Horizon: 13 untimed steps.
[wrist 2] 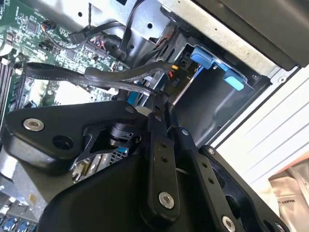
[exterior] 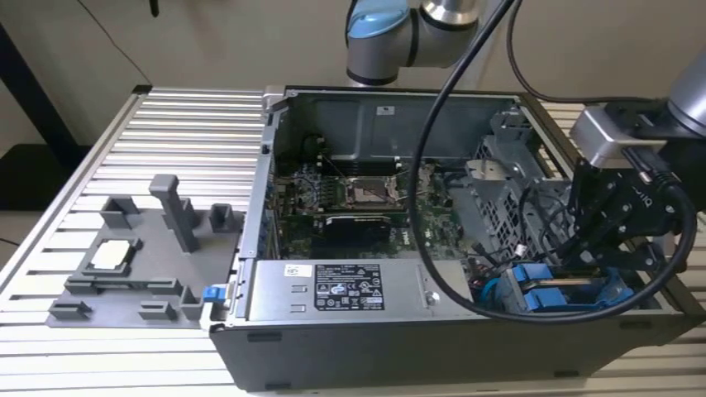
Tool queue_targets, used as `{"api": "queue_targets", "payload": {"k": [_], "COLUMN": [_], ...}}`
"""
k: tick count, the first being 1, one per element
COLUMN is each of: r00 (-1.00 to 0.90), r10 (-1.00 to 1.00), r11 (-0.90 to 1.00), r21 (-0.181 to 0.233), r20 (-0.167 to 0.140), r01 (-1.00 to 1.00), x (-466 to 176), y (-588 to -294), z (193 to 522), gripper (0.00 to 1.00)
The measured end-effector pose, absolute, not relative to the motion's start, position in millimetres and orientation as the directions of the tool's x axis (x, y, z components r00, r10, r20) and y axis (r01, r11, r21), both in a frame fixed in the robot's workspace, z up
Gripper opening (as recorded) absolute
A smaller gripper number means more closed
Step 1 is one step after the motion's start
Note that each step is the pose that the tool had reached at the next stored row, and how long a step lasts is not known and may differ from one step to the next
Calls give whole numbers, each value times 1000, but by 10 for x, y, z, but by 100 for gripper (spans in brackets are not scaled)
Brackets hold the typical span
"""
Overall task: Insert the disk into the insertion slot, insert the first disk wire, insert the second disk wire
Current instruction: 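Insert the second disk wire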
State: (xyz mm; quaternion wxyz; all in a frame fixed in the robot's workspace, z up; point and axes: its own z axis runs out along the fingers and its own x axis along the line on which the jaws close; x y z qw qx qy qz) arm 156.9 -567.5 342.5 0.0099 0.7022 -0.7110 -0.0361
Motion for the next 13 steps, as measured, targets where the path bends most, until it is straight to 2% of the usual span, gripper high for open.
{"api": "queue_targets", "payload": {"k": [13], "r00": [-71], "r10": [-997], "r11": [69], "r21": [71], "r20": [-36], "r01": [-995], "x": [1579], "y": [-5684], "z": [3366], "gripper": [17]}}
